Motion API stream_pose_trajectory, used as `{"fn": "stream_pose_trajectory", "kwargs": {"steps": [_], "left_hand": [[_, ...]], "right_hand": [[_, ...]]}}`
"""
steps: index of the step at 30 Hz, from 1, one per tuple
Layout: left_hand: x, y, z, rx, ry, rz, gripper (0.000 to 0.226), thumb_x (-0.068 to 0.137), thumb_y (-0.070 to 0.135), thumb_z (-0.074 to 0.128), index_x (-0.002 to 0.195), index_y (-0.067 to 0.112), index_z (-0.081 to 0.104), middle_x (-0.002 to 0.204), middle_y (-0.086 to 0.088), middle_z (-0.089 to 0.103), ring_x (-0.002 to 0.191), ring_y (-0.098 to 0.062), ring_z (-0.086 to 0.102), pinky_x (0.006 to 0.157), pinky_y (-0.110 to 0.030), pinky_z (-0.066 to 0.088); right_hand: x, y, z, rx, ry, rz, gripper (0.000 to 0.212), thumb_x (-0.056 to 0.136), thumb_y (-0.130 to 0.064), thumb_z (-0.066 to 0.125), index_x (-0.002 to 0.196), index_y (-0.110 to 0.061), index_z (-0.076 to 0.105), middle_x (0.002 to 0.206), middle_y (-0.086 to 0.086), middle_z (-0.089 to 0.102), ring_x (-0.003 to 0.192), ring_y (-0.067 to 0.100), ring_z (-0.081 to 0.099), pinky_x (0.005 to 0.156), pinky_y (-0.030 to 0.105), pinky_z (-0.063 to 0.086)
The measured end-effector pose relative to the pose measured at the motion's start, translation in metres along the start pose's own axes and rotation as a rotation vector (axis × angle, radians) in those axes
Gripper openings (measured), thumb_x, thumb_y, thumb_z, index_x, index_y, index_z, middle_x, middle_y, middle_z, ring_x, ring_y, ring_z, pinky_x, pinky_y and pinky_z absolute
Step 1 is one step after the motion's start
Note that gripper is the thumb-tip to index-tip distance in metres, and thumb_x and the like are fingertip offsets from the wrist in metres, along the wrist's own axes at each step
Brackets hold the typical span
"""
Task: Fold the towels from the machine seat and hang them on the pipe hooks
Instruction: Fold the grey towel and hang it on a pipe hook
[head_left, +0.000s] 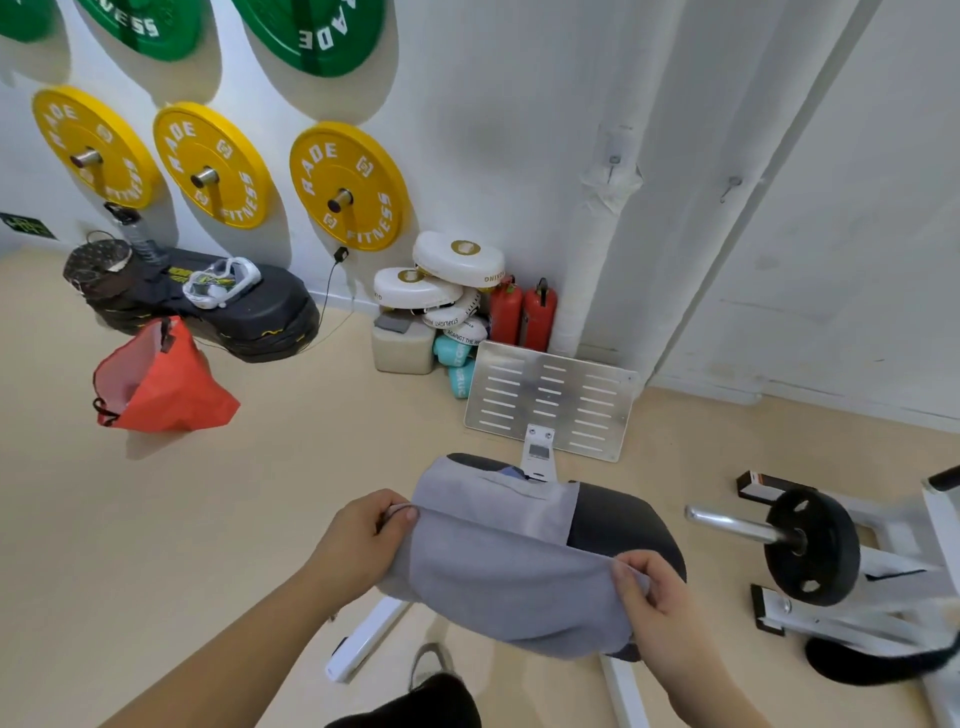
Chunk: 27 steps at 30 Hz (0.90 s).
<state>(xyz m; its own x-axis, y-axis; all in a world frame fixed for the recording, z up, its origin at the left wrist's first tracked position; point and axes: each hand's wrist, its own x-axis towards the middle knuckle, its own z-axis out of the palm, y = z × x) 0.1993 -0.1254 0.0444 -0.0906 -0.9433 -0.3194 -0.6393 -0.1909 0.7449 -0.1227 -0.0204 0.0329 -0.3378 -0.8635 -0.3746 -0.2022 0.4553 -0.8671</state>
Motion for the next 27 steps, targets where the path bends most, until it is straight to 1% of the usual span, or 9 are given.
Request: {"fn": "stream_pose_trajectory", "kwargs": {"steps": [2, 3, 5, 9, 13, 16, 18, 22, 27], "left_hand": [[0.029, 0.002, 0.004, 0.026, -0.009, 0.000, 0.021, 0.101, 0.030, 0.053, 0.087, 0.028, 0.068, 0.085, 0.007, 0.072, 0.084, -0.011, 0.065, 0.072, -0.025, 0.049], [0.044, 0.003, 0.007, 0.041, -0.020, -0.006, 0.022, 0.102, 0.029, 0.051, 0.087, 0.028, 0.067, 0.086, 0.008, 0.071, 0.085, -0.011, 0.064, 0.072, -0.025, 0.049], [0.075, 0.003, 0.015, 0.069, -0.043, -0.019, 0.022, 0.103, 0.027, 0.047, 0.092, 0.026, 0.066, 0.089, 0.009, 0.070, 0.088, -0.011, 0.063, 0.074, -0.024, 0.048], [0.141, -0.002, 0.028, 0.089, -0.067, -0.071, 0.020, 0.104, 0.025, 0.047, 0.094, 0.022, 0.064, 0.088, 0.007, 0.068, 0.083, -0.010, 0.060, 0.068, -0.019, 0.042], [0.196, -0.009, 0.038, 0.115, -0.102, -0.119, 0.019, 0.103, 0.026, 0.050, 0.090, 0.024, 0.064, 0.085, 0.008, 0.067, 0.081, -0.010, 0.060, 0.065, -0.018, 0.041], [0.229, -0.011, 0.044, 0.141, -0.136, -0.129, 0.018, 0.102, 0.027, 0.050, 0.089, 0.025, 0.063, 0.084, 0.009, 0.068, 0.081, -0.007, 0.060, 0.065, -0.018, 0.041], [0.248, -0.012, 0.046, 0.175, -0.165, -0.142, 0.018, 0.101, 0.028, 0.051, 0.088, 0.027, 0.061, 0.083, 0.008, 0.068, 0.080, -0.010, 0.061, 0.064, -0.020, 0.043], [0.272, -0.022, 0.053, 0.263, -0.221, -0.259, 0.017, 0.099, 0.030, 0.052, 0.085, 0.028, 0.059, 0.082, 0.004, 0.068, 0.079, -0.018, 0.064, 0.070, -0.030, 0.051], [0.289, -0.029, 0.069, 0.376, -0.296, -0.325, 0.018, 0.093, 0.024, 0.046, 0.086, 0.028, 0.062, 0.082, 0.006, 0.067, 0.079, -0.021, 0.065, 0.073, -0.034, 0.055]], "right_hand": [[0.025, -0.005, 0.004, -0.017, 0.038, 0.002, 0.012, 0.100, -0.021, 0.061, 0.091, -0.017, 0.068, 0.079, -0.005, 0.072, 0.081, 0.019, 0.067, 0.069, 0.028, 0.053], [0.039, -0.007, 0.006, -0.033, 0.053, 0.012, 0.011, 0.100, -0.021, 0.062, 0.092, -0.018, 0.068, 0.081, -0.007, 0.072, 0.085, 0.019, 0.068, 0.071, 0.028, 0.052], [0.067, -0.011, 0.012, -0.046, 0.071, 0.044, 0.010, 0.100, -0.022, 0.061, 0.093, -0.020, 0.068, 0.087, -0.004, 0.073, 0.089, 0.018, 0.067, 0.072, 0.028, 0.049], [0.127, -0.019, 0.029, -0.104, 0.091, 0.125, 0.009, 0.100, -0.021, 0.060, 0.093, -0.021, 0.066, 0.089, -0.002, 0.072, 0.088, 0.015, 0.065, 0.069, 0.024, 0.046], [0.178, -0.016, 0.043, -0.183, 0.064, 0.218, 0.008, 0.100, -0.021, 0.059, 0.098, -0.019, 0.066, 0.094, 0.000, 0.071, 0.090, 0.018, 0.065, 0.075, 0.024, 0.050], [0.210, -0.015, 0.050, -0.226, 0.063, 0.250, 0.010, 0.101, -0.020, 0.057, 0.097, -0.018, 0.066, 0.091, -0.002, 0.069, 0.089, 0.017, 0.064, 0.070, 0.018, 0.044], [0.229, -0.014, 0.052, -0.257, 0.050, 0.277, 0.012, 0.101, -0.020, 0.057, 0.092, -0.019, 0.065, 0.086, -0.002, 0.069, 0.084, 0.017, 0.065, 0.066, 0.020, 0.044], [0.257, -0.004, 0.057, -0.393, -0.067, 0.294, 0.014, 0.099, -0.022, 0.057, 0.087, -0.022, 0.063, 0.078, -0.004, 0.069, 0.074, 0.014, 0.063, 0.061, 0.024, 0.044], [0.292, 0.018, 0.061, -0.588, -0.248, 0.282, 0.013, 0.098, -0.024, 0.055, 0.087, -0.026, 0.062, 0.089, -0.007, 0.067, 0.083, 0.011, 0.062, 0.073, 0.030, 0.052]]}}
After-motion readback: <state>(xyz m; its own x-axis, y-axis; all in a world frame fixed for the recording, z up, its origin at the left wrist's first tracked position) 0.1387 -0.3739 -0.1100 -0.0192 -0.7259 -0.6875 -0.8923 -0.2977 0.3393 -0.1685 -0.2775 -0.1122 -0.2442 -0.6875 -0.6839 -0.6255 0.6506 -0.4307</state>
